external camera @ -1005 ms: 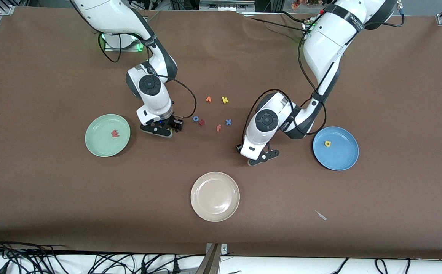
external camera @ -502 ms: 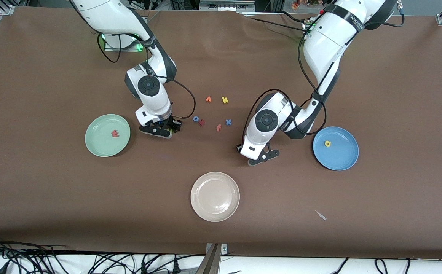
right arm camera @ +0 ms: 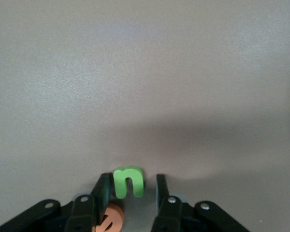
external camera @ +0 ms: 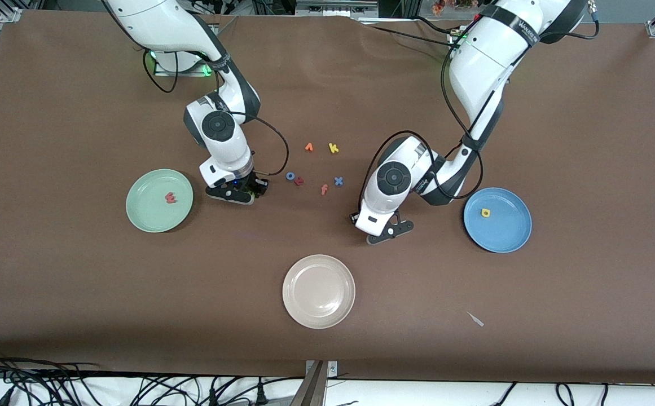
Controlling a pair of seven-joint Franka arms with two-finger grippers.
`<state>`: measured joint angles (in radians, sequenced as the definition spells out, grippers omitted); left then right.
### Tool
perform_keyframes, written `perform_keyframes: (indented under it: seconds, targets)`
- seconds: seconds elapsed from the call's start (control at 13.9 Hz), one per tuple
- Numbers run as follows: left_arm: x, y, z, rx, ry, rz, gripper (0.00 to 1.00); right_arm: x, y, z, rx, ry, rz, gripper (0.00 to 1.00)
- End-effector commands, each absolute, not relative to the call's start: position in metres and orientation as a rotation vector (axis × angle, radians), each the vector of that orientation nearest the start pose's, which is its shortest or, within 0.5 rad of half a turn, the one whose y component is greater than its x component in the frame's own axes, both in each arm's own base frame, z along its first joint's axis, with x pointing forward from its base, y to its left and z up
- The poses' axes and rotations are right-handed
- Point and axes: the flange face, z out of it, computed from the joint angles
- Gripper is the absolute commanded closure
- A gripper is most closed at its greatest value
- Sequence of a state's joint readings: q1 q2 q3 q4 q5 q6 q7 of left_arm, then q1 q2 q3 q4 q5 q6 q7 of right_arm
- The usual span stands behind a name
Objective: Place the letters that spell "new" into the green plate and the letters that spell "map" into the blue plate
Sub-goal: 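Place the teal P on the blue plate while the right gripper places the n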
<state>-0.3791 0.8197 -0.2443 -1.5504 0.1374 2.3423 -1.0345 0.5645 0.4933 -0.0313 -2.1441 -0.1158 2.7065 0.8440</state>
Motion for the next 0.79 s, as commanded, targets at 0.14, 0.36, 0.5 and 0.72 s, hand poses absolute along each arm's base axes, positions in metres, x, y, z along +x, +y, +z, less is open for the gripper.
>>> perform_keyframes:
  seconds: [0.14, 0.36, 0.5, 0.72]
  targets:
    - [0.574, -0.39, 0.165, -3.094, -0.607, 0.116, 0.79, 0.496, 0.286, 0.175, -3.133, 0.28, -0.179, 0.81]
    - [0.58, -0.387, 0.172, -3.085, -0.607, 0.122, 0.84, 0.506, 0.273, 0.194, -3.167, 0.239, -0.171, 0.81]
    - [0.593, -0.378, 0.192, -3.059, -0.591, 0.142, 0.86, 0.516, 0.252, 0.216, -3.21, 0.177, -0.137, 0.81]
    - [0.613, -0.336, 0.217, -3.029, -0.455, 0.255, 0.87, 0.53, 0.209, 0.244, -3.266, 0.045, -0.081, 0.81]
